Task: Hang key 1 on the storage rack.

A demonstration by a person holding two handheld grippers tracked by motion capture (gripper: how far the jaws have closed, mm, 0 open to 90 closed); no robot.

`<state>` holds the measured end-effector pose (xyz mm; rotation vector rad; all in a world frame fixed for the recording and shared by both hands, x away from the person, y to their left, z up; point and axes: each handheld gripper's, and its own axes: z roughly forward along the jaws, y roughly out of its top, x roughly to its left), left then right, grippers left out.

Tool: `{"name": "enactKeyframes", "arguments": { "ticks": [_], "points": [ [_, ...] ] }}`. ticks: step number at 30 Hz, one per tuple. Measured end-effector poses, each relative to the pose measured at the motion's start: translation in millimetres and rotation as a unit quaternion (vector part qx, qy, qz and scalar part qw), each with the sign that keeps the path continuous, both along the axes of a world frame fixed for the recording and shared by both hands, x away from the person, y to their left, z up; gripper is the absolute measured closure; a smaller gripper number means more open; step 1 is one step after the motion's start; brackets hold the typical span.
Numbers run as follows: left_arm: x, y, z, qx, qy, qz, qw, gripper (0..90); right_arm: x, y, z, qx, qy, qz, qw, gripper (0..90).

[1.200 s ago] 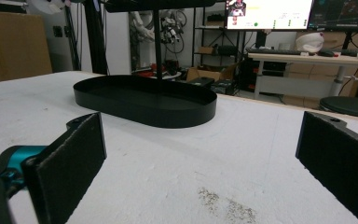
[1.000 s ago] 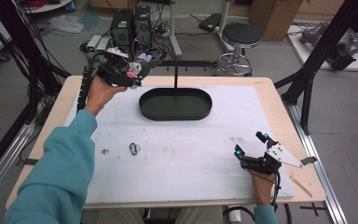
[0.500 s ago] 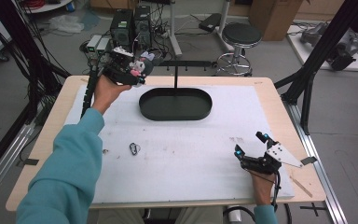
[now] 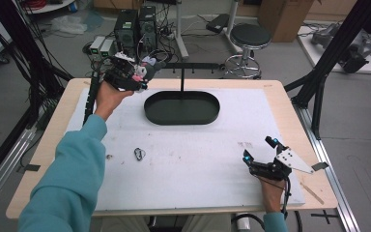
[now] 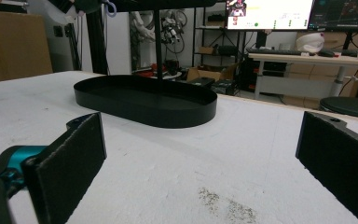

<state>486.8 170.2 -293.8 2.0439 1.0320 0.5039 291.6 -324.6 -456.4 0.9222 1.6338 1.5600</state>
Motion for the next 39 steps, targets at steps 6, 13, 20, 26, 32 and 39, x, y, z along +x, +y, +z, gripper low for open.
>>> {"name": "enactKeyframes", "arguments": {
  "ticks": [6,13,20,26,32,39],
  "points": [
    [-1.7,5.8,-8.7,-0.003,0.007,-0.002,1.0000,52.0,0.0,-0.1,0.0,0.000,0.000,0.000,1.0000,0.8],
    [-6.5,14.6,-21.6,-0.014,0.010,0.000,0.9999,52.0,-0.3,0.1,0.0,0.000,0.002,0.000,1.0000,0.7],
    [-8.4,15.1,-30.2,-0.010,0.010,-0.009,0.9999,52.0,-0.2,0.2,0.1,-0.001,0.000,-0.001,1.0000,0.7],
    [-8.5,14.1,-42.6,0.012,0.019,-0.016,0.9996,52.0,-0.2,0.2,0.1,-0.001,0.001,-0.001,1.0000,0.8],
    [-4.9,11.3,-49.9,0.012,0.020,-0.015,0.9996,51.9,-0.1,0.1,0.0,0.000,0.001,-0.001,1.0000,0.8],
    [0.6,7.2,-55.8,0.014,0.011,-0.011,0.9998,51.4,-0.3,0.3,0.0,0.001,0.003,0.000,1.0000,0.8]
  ]
}}
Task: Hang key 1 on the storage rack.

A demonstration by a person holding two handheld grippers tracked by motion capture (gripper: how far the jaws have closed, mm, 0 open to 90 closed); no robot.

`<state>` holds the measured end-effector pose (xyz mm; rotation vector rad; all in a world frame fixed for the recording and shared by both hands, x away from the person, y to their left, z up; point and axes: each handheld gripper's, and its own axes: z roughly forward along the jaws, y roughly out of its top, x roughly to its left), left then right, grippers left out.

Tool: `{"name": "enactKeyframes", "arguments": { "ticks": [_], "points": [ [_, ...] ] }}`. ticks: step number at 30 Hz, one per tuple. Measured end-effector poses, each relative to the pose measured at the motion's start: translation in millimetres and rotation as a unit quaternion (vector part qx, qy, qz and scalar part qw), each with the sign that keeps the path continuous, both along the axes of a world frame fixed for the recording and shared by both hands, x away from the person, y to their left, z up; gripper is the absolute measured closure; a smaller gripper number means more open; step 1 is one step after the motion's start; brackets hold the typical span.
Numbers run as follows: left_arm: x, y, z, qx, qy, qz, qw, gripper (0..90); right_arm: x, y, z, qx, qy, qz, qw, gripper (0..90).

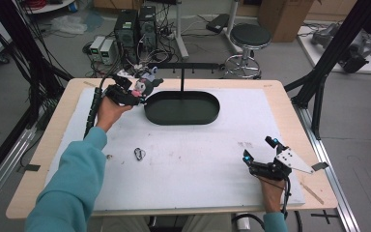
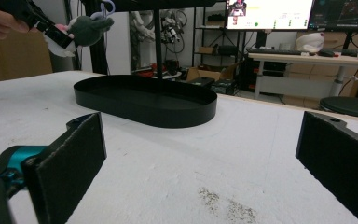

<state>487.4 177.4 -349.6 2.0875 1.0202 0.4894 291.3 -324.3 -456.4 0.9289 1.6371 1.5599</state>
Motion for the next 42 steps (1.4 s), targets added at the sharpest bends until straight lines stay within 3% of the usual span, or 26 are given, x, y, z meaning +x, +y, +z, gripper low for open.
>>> {"name": "enactKeyframes", "arguments": {
  "ticks": [16,22,25,29,30,31,33,38,42],
  "points": [
    [8.8,0.2,-11.0,-0.013,-0.008,0.010,0.9998,48.3,-0.2,0.3,-0.1,0.001,0.001,0.000,1.0000,0.8],
    [9.5,4.4,-11.4,-0.032,-0.015,-0.009,0.9993,29.8,-0.2,0.3,-0.1,0.001,0.001,0.000,1.0000,0.8],
    [9.5,7.4,-9.3,-0.055,-0.026,-0.012,0.9981,21.3,0.5,-0.2,-0.1,-0.002,-0.004,-0.001,1.0000,0.8],
    [8.1,10.6,-6.3,-0.081,-0.066,-0.033,0.9940,9.1,0.8,-0.3,-0.1,-0.002,-0.005,-0.002,1.0000,0.8],
    [7.0,11.4,-5.6,-0.093,-0.077,-0.035,0.9921,3.0,0.4,-0.1,0.0,-0.001,-0.003,-0.001,1.0000,0.8],
    [5.7,12.5,-4.9,-0.114,-0.082,-0.046,0.9891,1.7,-0.1,0.3,-0.1,0.000,0.001,-0.001,1.0000,0.8],
    [0.5,13.7,-2.0,-0.134,-0.089,-0.064,0.9849,1.7,-0.2,0.3,-0.1,0.001,0.002,-0.001,1.0000,0.8],
    [-13.3,15.8,4.9,-0.130,-0.108,-0.090,0.9815,1.7,0.3,-0.1,-0.1,0.002,0.000,-0.001,1.0000,0.8],
    [-22.2,22.0,9.1,-0.146,-0.123,-0.100,0.9764,1.7,0.4,0.0,0.0,0.001,-0.001,-0.002,1.0000,0.8]
  ]
}}
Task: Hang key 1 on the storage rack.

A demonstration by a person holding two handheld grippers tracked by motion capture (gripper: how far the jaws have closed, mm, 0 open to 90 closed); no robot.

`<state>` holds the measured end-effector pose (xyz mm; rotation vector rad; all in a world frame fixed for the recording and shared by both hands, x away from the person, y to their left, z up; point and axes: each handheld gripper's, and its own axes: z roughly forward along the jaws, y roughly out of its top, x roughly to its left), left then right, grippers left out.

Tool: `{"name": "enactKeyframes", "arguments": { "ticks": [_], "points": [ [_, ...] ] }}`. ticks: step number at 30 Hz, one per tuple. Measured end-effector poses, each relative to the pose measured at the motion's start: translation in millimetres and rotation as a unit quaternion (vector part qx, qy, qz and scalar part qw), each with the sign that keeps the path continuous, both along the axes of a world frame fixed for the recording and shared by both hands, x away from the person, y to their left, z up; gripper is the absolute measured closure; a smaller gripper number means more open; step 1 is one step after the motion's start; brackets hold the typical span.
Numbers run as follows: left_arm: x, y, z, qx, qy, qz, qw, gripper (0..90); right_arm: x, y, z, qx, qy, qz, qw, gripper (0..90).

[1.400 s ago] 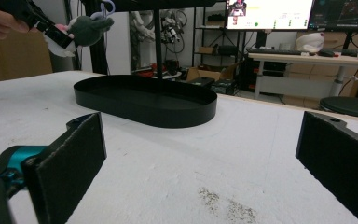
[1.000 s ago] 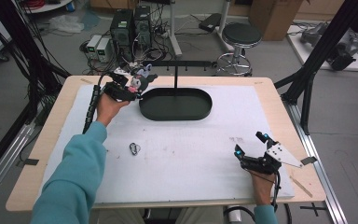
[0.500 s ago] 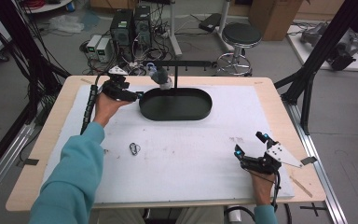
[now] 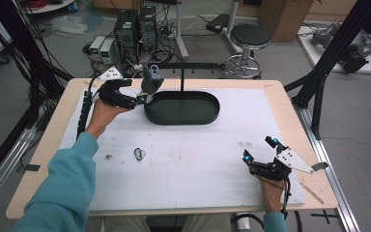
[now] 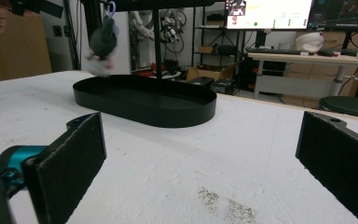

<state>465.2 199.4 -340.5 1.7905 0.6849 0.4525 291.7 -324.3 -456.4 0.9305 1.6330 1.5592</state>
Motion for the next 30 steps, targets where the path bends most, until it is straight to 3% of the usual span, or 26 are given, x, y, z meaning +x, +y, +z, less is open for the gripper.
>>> {"name": "enactKeyframes", "arguments": {
  "ticks": [5,14,22,30],
  "points": [
    [-15.4,7.3,1.4,-0.011,-0.014,-0.007,0.9998,1.7,-0.6,0.4,0.0,0.000,0.002,0.000,1.0000,0.8],
    [-56.2,29.4,1.1,-0.029,-0.058,-0.015,0.9978,1.7,-0.5,0.4,0.0,-0.003,0.000,0.000,1.0000,0.8],
    [-92.9,54.7,-13.8,-0.042,-0.081,-0.008,0.9958,1.7,-0.5,1.0,0.0,-0.005,-0.001,0.000,1.0000,0.8],
    [-124.3,65.2,-26.4,-0.052,-0.094,-0.014,0.9941,1.7,-0.5,1.0,0.1,-0.006,-0.002,0.001,1.0000,0.8]
  ]
}}
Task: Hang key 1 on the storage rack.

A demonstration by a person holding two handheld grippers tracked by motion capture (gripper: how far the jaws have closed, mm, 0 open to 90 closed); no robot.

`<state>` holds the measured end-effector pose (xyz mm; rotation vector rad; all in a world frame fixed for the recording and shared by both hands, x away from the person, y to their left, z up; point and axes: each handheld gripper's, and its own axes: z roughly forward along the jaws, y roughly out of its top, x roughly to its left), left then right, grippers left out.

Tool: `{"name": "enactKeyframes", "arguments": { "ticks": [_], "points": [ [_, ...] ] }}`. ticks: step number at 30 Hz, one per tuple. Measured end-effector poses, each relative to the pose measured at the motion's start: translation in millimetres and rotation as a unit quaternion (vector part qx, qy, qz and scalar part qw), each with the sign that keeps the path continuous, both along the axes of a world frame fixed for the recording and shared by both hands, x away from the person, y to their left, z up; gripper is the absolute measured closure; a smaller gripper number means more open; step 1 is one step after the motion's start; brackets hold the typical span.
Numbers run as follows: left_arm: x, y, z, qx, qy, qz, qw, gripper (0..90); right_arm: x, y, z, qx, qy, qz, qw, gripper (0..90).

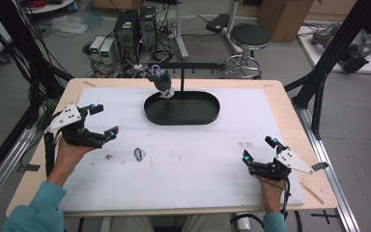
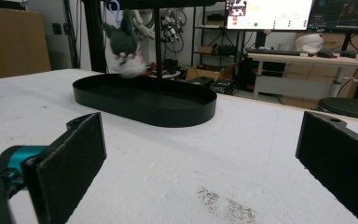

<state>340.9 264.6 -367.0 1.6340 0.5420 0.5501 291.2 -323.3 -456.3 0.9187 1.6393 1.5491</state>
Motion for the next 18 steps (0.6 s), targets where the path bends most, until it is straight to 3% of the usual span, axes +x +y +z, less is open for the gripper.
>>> {"name": "enactKeyframes", "arguments": {
  "ticks": [3,9,18],
  "points": [
    [-12.2,2.0,-6.2,-0.009,-0.008,-0.002,0.9999,1.7,0.0,-0.3,-0.1,0.002,0.002,-0.001,1.0000,0.8],
    [-28.2,8.7,-18.8,-0.017,-0.005,0.005,0.9998,1.7,-0.2,0.1,0.0,0.001,0.001,0.000,1.0000,0.8],
    [-31.5,13.7,-39.4,-0.013,0.001,0.001,0.9999,1.7,-0.1,0.2,0.0,0.002,0.001,-0.001,1.0000,0.8]
  ]
}}
